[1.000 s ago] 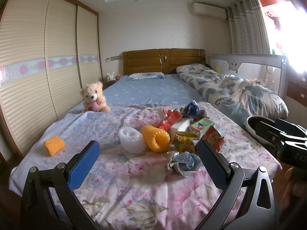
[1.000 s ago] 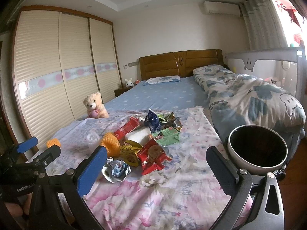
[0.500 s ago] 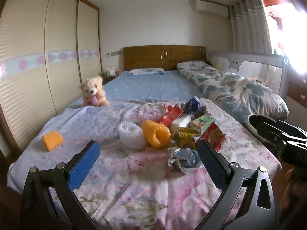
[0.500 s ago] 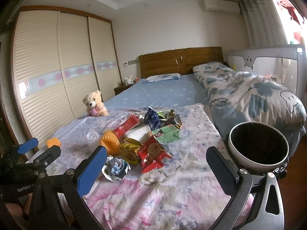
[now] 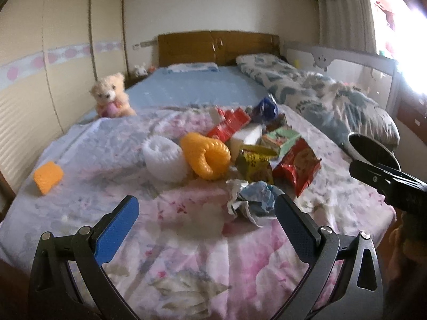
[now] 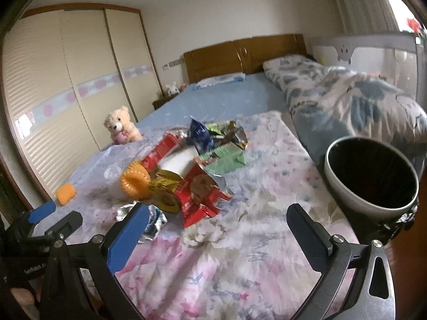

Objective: Collect trash
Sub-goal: 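Grasp the red chip bag with the right gripper while the left grasps the crumpled white-blue wrapper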

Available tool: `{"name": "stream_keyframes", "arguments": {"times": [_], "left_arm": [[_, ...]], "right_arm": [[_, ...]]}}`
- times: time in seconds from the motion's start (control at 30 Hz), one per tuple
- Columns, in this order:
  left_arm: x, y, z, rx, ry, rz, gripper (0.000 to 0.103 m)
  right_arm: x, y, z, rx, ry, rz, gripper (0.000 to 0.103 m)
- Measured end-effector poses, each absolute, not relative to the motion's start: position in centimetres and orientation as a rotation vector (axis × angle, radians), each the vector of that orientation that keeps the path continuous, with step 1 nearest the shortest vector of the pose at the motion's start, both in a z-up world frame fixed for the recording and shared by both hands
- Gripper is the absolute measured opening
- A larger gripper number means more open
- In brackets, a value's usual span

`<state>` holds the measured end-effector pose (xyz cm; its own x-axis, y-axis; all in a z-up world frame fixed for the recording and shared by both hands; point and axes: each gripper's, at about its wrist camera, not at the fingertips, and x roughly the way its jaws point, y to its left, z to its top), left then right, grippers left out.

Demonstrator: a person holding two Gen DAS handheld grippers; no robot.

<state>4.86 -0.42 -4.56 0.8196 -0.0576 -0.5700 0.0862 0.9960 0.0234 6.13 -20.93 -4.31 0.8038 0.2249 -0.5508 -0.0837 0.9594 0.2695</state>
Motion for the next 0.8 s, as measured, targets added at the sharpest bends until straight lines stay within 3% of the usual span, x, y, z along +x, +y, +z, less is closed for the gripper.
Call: {"name": "stream_keyframes", "arguments": {"times": [0.2,0.3,0.5,0.6,0.7,0.73,0.77,0.8], "left_arm": [[7.6,-0.4,-6.3,0.025,0.693,-0.110,0.103],[8.8,-0.4,-7.1,0.009,0.727,-0.124,0.101],[10.4,-1.0,-8.4,0.003,0.784,-0.168,0.079],[10.9,-1.4,-9.1,0.004,0.817,-0.203,0.059],[11.1,-1.9,-9.6,0.009,0.839,-0.228,0.029],[11.1,-2.0,-9.6,0.010,0.842,-0.232,0.016],[11.0,-2.1,-9.6,0.010,0.841,-0.233,0.014],[11.0,-2.1,-9.5,0.010,0.833,-0.231,0.014]], "right_arm": [[8.6,-21.0,-6.0,0.263,0.706,0.182,0.100],[9.8,-20.6,-6.8,0.269,0.744,0.198,0.094],[12.0,-20.2,-8.3,0.304,0.812,0.231,0.081],[12.9,-19.8,-8.9,0.321,0.841,0.250,0.072],[13.6,-19.5,-9.3,0.348,0.861,0.276,0.055],[13.8,-19.4,-9.4,0.354,0.864,0.286,0.042],[13.8,-19.3,-9.4,0.358,0.865,0.294,0.029],[13.8,-19.2,-9.4,0.362,0.860,0.302,0.028]]}}
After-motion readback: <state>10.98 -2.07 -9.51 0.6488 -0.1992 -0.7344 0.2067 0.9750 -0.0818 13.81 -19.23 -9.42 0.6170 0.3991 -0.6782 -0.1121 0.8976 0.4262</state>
